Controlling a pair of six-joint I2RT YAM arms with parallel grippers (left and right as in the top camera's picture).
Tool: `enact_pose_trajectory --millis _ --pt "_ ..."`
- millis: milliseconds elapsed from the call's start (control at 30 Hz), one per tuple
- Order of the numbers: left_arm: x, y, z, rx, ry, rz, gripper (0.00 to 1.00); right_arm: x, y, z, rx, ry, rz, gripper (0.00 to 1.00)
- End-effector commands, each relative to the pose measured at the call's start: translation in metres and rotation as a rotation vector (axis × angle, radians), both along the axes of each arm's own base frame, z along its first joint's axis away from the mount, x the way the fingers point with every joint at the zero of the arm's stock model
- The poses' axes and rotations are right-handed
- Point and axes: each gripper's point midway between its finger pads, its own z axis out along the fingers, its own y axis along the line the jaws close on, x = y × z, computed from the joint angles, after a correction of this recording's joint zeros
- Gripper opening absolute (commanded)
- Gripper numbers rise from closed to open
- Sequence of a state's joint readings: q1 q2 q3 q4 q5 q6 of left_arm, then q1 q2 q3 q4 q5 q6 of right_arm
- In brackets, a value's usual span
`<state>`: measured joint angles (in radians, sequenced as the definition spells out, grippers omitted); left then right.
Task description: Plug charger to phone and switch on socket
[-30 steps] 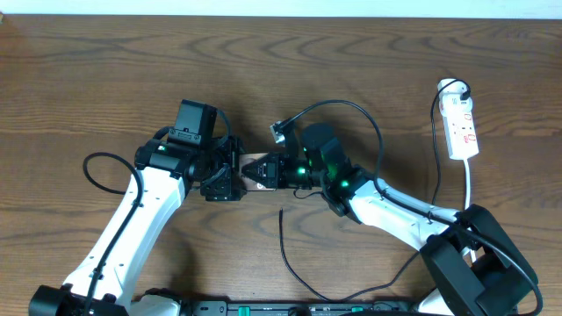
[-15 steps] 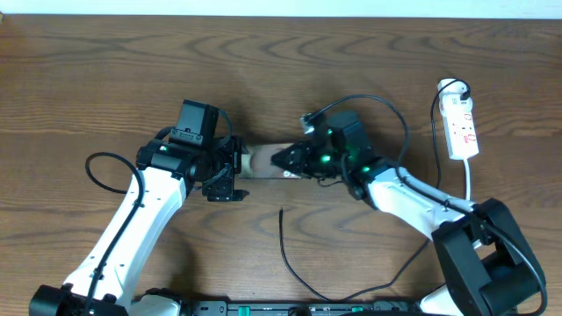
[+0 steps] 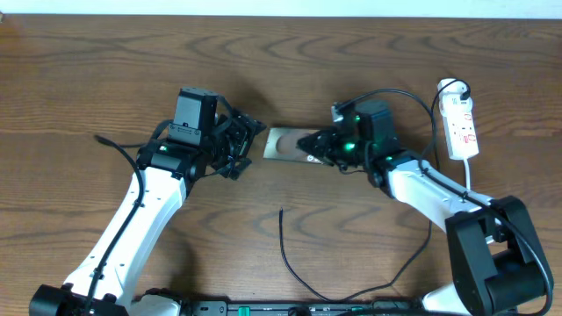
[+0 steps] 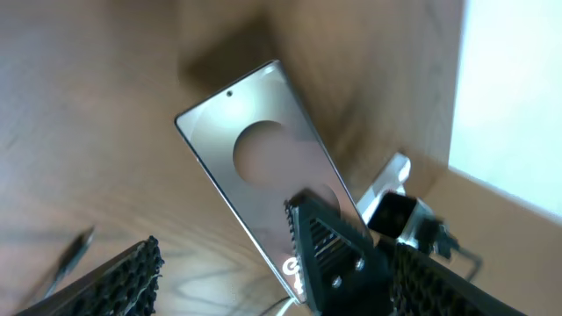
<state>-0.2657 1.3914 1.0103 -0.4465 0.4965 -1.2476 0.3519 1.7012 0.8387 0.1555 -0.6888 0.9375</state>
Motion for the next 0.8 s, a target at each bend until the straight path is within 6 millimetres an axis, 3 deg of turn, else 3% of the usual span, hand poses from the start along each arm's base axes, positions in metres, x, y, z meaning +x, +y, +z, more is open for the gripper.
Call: enact_pose_trajectory --millis 0,233,433,533,767 --pt "0.011 -0.010 0.023 0.042 -0.213 -0.183 0.80 0.015 -0.013 0.017 0.094 0.078 -0.084 0.01" --pt "0.026 -0.022 0.039 -0.020 -0.358 -0.210 0.80 0.041 -0.037 0.038 0.189 0.058 -0.172 0.01" --pt "0.030 -0.025 0.028 -0.087 -0.410 -0.176 0.80 0.053 -0.047 0.055 0.240 -0.002 -0.188 0.01" --pt "0.032 -0.031 0.035 -0.182 -0.502 -0.175 0.80 0.055 -0.047 0.057 0.247 -0.011 -0.190 0.01" --pt "0.026 -0.017 0.042 -0.361 -0.630 -0.071 0.80 0.057 -0.046 0.065 0.289 0.010 -0.209 0.01"
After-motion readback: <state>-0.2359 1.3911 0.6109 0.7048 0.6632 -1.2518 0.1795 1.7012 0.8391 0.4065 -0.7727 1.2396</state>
